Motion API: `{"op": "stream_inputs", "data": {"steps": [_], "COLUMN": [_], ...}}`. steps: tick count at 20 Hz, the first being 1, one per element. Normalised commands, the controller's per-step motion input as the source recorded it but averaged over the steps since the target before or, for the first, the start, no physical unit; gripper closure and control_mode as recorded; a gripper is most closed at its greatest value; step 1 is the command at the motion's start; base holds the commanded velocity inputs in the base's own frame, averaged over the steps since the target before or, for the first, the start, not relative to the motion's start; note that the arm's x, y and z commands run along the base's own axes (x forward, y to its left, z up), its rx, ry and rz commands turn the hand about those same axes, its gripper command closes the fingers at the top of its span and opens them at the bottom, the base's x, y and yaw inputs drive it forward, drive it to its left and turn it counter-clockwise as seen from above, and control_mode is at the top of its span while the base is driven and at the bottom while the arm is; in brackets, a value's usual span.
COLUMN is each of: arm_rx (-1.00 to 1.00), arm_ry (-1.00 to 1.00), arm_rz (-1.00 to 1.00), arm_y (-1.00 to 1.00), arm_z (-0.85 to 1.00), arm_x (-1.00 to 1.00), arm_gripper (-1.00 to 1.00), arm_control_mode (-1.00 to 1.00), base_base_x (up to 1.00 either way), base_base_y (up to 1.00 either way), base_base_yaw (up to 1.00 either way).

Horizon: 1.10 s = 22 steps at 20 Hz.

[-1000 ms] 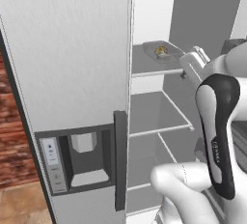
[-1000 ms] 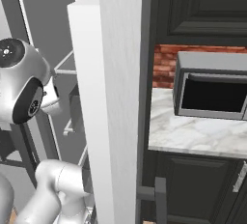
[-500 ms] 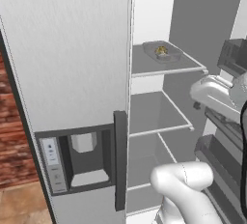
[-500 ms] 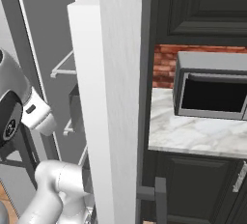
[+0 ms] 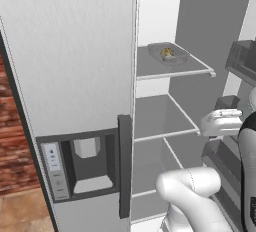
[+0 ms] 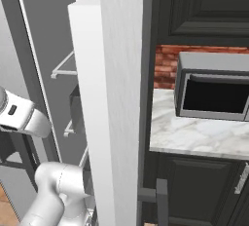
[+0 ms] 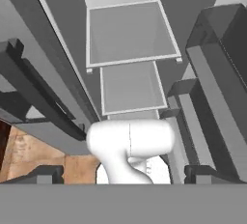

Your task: Place two dumplings into each of the tupperware containers and then place the containers in the fridge.

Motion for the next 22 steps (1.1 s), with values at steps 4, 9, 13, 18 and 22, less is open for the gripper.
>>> {"op": "stream_inputs", "data": {"steps": [4, 9, 13, 18, 22], "arm_rx": [-0.24, 0.00, 0.06, 0.00, 0.00], "arm_ry": [-0.06, -0.01, -0.03, -0.02, 0.00], "arm_rz": [0.13, 0.02, 0.00, -0.01, 0.00], "arm_y": [-0.03, -0.14, -0.13, 0.05, 0.00], "arm_z": [-0.07, -0.01, -0.09, -0.07, 0.00], "arm_x": [0.02, 0.00, 0.10, 0.14, 0.00], "arm_gripper": [-1.00, -1.00, -1.00, -1.00, -1.00], "arm_control_mode": [-1.00, -1.00, -1.00, -1.00, -1.00], "base_base_x": [0.00, 0.00, 0.00, 0.00, 0.00], "base_base_y": [0.00, 0.00, 0.00, 0.00, 0.00], "base_base_yaw": [0.00, 0.00, 0.00, 0.00, 0.00]}}
